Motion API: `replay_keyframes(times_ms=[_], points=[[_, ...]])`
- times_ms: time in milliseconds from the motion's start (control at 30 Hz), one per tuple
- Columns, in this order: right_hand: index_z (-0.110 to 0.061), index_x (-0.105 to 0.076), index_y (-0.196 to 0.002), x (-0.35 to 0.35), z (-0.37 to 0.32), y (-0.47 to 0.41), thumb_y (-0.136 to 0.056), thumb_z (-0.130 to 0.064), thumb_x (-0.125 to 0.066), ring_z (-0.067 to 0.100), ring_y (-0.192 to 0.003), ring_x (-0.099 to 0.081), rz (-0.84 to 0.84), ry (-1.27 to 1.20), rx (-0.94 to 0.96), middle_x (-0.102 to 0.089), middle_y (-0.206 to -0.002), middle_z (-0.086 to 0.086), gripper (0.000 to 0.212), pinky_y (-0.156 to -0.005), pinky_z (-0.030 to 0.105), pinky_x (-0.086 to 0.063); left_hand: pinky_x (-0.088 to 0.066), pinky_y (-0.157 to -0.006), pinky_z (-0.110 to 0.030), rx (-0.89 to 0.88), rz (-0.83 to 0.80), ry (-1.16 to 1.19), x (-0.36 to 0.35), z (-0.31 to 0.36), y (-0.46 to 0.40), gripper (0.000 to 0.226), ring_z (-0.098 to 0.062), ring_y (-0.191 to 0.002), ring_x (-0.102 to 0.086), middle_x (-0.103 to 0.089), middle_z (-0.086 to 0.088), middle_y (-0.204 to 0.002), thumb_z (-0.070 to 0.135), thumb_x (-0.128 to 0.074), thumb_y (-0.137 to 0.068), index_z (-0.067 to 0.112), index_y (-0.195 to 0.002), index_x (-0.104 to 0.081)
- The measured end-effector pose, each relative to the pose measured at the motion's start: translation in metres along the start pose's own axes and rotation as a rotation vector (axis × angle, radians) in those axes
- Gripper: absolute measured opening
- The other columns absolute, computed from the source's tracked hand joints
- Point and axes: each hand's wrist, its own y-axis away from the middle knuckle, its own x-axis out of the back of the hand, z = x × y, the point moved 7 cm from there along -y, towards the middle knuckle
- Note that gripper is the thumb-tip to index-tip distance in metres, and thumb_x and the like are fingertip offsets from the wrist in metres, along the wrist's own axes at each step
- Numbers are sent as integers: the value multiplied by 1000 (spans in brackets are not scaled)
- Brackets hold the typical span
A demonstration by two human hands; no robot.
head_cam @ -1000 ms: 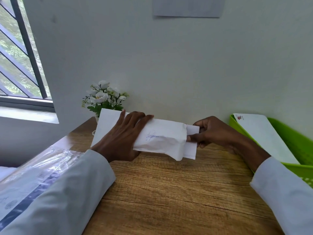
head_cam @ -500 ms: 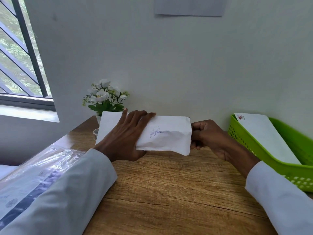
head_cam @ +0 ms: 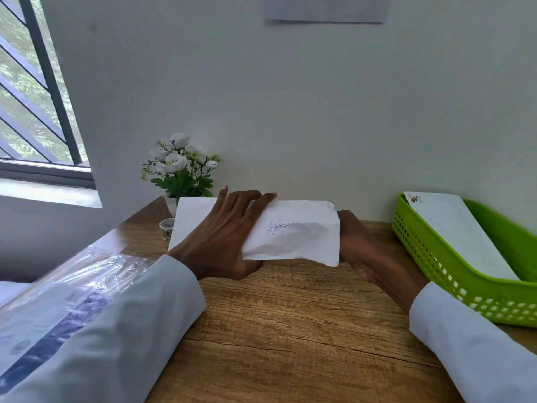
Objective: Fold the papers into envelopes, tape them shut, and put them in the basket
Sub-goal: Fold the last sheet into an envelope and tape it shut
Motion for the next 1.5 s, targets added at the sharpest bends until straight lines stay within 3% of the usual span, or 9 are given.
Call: replay_keyframes(times_ms=[167,267,367,500,767,900,1133,1333,1500], points=[[-11,-77,-93,22,-10,4,-90,-17,-66,15,-45,-58,219,-314,76,-72,-62,6,12,-41,21,-39,-25,-108,-64,110,89,-10,9,-5,-2,107,-32,-122,-42,-44,-11,-135,71,-57,-64,14,-148,-25],[-14,-73,-100,27,-1,2,-83,-59,-63,14,-62,-67,279,-567,24,-77,-89,2,49,-49,25,-51,-30,-102,-64,247,164,-9,18,-6,-4,104,-34,-115,-46,-47,-10,-130,73,-54,-64,15,-146,-28],[-17,-65,-118,9,1,3,-71,-77,-56,21,-85,-71,102,-625,10,-74,-110,6,77,-62,35,-57,-29,-102,-65,360,206,19,21,-3,-6,105,-33,-114,-45,-48,-9,-129,79,-48,-64,17,-146,-26],[-15,-64,-120,-14,-7,12,-80,-53,-67,29,-97,-73,-62,-607,67,-74,-112,9,55,-73,38,-59,-35,-98,-61,428,203,49,16,11,-7,109,-32,-112,-44,-45,-9,-128,89,-39,-63,18,-144,-26],[-6,-70,-111,-6,2,8,-85,-9,-72,25,-96,-74,85,-646,15,-77,-104,7,26,-73,34,-61,-40,-91,-36,525,46,305,-5,26,-7,122,-21,-120,-35,-32,-1,-134,96,-47,-49,26,-143,-12],[-3,-71,-108,4,5,3,-85,-7,-71,25,-91,-75,74,-613,-11,-77,-103,9,23,-71,34,-60,-47,-88,-35,674,19,598,-7,21,-8,104,-19,-123,-47,-41,0,-142,79,-61,-62,29,-144,-20],[-5,-73,-110,-6,-3,9,-83,-19,-72,25,-96,-73,-295,-366,-65,-76,-107,10,30,-74,34,-60,-61,-64,-37,741,330,1334,3,7,-5,59,-24,-77,-73,-76,-6,-91,12,-71,-85,27,-134,-42],[-2,-72,-103,13,-10,4,-75,-4,-79,27,-88,-73,26,-577,69,-78,-98,12,30,-68,31,-60,-59,-74,-49,656,374,1491,4,10,-4,87,-32,-86,-73,-75,-14,-92,-3,-71,-80,36,-144,-27],[-16,-53,-119,23,-8,4,-72,0,-82,28,-82,-74,220,-453,171,-76,-93,12,58,-72,40,-60,-60,-73,-38,559,367,1458,5,18,-6,80,-20,-94,-72,-73,-6,-105,-14,-68,-78,36,-135,-42]])
